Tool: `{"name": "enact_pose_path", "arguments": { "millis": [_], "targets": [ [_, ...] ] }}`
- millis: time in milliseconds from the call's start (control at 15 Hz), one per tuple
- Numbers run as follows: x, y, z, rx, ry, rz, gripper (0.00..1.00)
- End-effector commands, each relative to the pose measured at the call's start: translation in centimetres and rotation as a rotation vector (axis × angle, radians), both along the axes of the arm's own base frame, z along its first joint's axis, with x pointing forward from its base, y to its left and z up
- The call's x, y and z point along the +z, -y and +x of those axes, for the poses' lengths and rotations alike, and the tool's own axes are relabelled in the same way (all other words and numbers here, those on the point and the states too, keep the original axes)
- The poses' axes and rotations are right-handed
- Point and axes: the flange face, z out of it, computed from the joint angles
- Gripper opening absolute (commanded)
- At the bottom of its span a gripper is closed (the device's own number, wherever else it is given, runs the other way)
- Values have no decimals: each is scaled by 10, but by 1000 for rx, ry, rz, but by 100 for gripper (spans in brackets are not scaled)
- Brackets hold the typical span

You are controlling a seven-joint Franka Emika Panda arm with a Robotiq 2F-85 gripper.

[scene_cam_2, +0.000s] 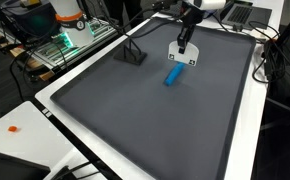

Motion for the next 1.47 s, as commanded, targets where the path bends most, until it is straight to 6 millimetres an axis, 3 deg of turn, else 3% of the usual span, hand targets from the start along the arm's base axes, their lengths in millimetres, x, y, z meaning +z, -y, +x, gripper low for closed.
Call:
{"name": "enact_pose_path", "arguments": {
  "millis": [0, 1400],
  "targets": [
    [-12, 1, -1, -14, -6, -10, 1],
    [-68, 4, -5, -20, -48, 2, 1]
  ]
}}
